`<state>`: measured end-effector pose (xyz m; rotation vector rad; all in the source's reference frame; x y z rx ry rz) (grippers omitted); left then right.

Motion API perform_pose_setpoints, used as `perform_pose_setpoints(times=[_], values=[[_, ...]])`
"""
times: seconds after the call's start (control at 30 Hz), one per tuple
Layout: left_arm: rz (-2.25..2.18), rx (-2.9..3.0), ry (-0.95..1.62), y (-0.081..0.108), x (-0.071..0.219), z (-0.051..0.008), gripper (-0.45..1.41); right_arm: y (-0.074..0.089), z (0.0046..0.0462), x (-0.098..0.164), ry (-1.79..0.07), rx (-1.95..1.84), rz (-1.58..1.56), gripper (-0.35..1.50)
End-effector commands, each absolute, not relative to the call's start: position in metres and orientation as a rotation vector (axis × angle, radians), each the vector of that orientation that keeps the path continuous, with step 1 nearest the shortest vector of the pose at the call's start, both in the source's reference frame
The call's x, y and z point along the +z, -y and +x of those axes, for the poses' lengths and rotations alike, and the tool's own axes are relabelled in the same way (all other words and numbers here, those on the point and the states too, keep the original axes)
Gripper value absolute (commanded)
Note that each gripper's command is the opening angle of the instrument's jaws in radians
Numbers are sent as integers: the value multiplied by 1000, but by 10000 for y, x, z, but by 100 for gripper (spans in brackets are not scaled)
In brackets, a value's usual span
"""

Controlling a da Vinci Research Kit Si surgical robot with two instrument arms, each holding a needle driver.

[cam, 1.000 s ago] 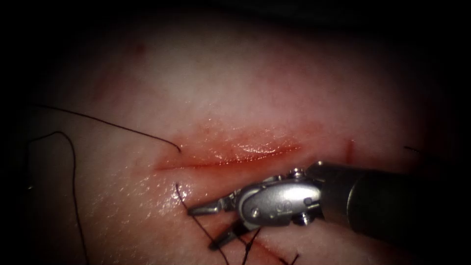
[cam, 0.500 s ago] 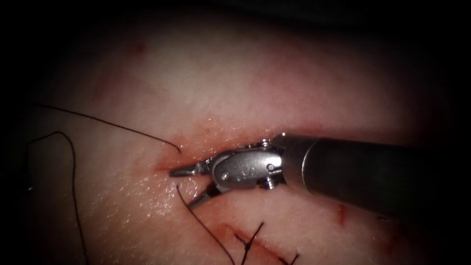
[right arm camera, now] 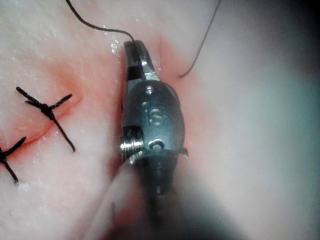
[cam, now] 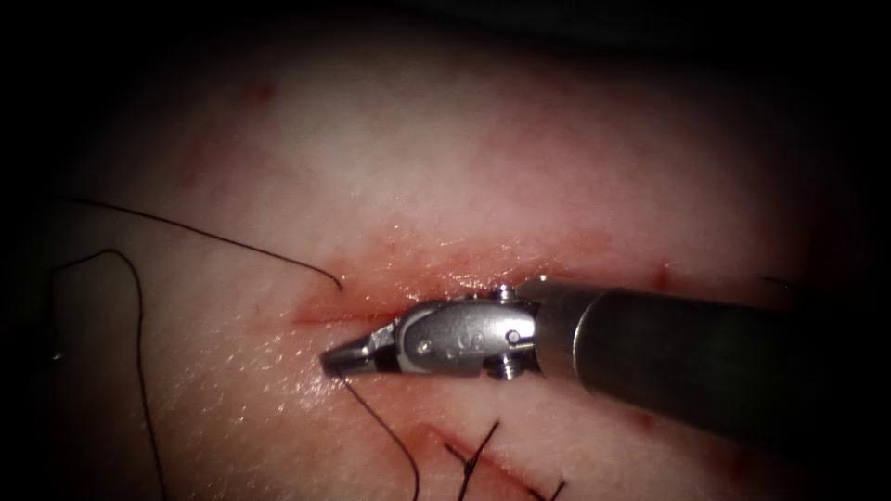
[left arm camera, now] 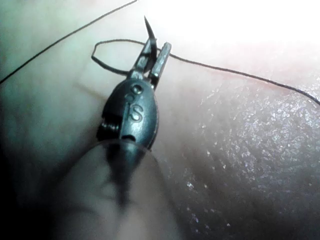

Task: Wound Closure
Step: Using the right jaws, pull the suture through the skin until a short tail remains.

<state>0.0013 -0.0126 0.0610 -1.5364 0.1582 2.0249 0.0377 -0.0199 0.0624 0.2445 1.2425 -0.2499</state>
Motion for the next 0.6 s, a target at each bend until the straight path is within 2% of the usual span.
perform_pose_setpoints(times=[0.03, 0.4, 0.6], values=[[-1538, 2024, -158, 125, 618, 9, -45, 201, 380, 624, -1245, -279, 252, -35], [-1537, 2027, -157, 125, 619, 9, -45, 288, 323, 521, -1308, -395, 302, -35], [-1535, 2022, -155, 125, 619, 8, -45, 328, 314, 472, -1328, -446, 316, -35]])
